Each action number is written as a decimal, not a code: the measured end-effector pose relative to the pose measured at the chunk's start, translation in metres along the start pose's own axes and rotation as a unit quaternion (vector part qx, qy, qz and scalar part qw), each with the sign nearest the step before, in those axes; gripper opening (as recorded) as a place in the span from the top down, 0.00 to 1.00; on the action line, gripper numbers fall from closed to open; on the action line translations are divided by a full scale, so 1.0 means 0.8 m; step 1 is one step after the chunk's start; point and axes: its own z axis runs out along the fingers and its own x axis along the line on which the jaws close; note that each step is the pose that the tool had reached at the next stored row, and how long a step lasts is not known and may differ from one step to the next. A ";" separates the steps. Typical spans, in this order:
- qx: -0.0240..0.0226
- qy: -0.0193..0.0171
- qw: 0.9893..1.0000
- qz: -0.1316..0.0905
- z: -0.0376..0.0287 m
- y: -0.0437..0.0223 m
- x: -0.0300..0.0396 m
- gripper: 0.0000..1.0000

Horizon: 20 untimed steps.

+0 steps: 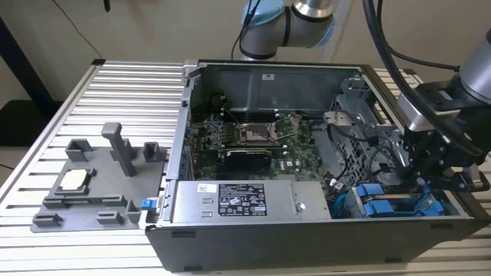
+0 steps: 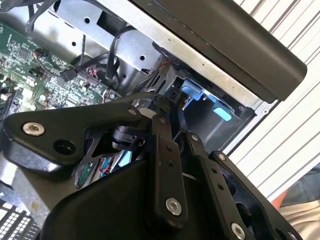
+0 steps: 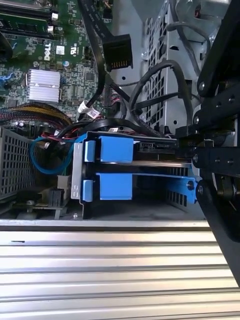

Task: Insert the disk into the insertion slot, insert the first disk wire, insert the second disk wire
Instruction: 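Insert the first disk wire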

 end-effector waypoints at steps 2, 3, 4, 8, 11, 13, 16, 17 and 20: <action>0.000 0.000 1.000 0.002 0.0011 0.0000 0.0000 0.81; -0.001 0.000 1.000 0.003 0.0019 0.0000 0.0001 0.81; -0.001 0.000 1.000 0.004 0.0028 0.0000 0.0001 0.81; -0.002 0.001 1.000 0.008 0.0072 0.0003 0.0004 0.81; -0.002 0.001 1.000 0.009 0.0100 0.0005 0.0005 0.81; -0.002 0.001 1.000 0.009 0.0105 0.0005 0.0005 0.81; -0.002 0.001 1.000 0.009 0.0106 0.0005 0.0005 0.81; -0.002 0.001 1.000 0.009 0.0108 0.0005 0.0005 0.81; -0.002 0.000 1.000 0.009 0.0118 0.0006 0.0006 0.80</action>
